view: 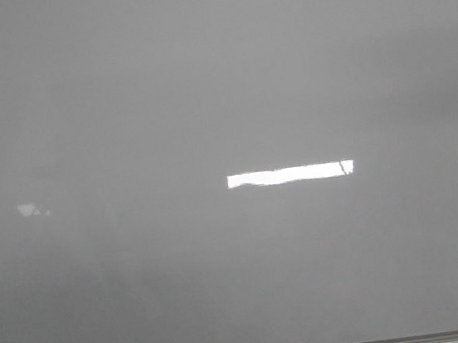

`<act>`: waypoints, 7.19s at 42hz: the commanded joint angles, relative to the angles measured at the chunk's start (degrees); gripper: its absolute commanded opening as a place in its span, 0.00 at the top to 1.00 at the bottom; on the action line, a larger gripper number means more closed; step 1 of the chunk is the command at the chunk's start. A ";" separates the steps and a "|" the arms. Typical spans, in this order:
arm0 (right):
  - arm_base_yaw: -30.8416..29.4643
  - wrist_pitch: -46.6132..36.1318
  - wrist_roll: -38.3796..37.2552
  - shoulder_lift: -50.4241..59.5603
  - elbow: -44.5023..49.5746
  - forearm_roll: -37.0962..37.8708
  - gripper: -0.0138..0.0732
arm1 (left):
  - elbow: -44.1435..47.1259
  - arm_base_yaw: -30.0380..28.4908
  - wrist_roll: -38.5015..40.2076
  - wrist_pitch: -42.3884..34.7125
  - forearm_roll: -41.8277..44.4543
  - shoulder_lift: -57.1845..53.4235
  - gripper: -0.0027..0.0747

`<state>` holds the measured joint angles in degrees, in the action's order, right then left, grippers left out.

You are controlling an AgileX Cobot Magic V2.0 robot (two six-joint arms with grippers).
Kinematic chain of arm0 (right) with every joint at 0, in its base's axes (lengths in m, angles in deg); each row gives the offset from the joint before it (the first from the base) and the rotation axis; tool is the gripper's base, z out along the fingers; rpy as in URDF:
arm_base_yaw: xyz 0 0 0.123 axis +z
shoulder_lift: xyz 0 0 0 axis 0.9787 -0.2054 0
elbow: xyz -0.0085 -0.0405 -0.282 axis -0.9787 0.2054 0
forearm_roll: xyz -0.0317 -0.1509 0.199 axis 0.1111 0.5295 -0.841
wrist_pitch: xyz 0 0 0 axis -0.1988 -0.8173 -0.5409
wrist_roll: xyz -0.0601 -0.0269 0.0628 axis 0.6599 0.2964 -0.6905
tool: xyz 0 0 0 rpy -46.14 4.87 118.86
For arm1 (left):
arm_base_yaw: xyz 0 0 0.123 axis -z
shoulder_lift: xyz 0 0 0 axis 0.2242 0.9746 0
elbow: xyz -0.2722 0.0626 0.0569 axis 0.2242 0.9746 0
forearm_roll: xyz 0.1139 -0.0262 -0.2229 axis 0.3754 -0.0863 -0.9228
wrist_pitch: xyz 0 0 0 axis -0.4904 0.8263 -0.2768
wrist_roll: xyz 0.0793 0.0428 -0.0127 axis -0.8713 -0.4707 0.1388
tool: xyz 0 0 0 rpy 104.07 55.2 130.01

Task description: Write number 9 on whiteboard

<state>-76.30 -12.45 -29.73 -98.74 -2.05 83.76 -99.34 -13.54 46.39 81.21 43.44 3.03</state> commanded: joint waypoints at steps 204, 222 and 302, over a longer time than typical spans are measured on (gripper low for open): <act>34.34 32.74 34.92 -49.33 -27.17 -15.39 0.25 | -30.62 49.56 -36.50 39.38 -13.99 62.94 0.99; 44.66 28.76 34.93 -61.62 -36.90 -18.21 0.32 | -30.62 49.61 -39.79 38.69 -13.00 62.94 0.99; 24.39 0.86 10.69 -40.01 -13.36 -9.70 0.92 | -20.10 24.36 -24.72 30.57 -10.89 37.84 0.40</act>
<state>-51.84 -3.63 -18.90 -137.76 -13.82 75.19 -118.11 10.95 20.94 115.80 34.11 41.15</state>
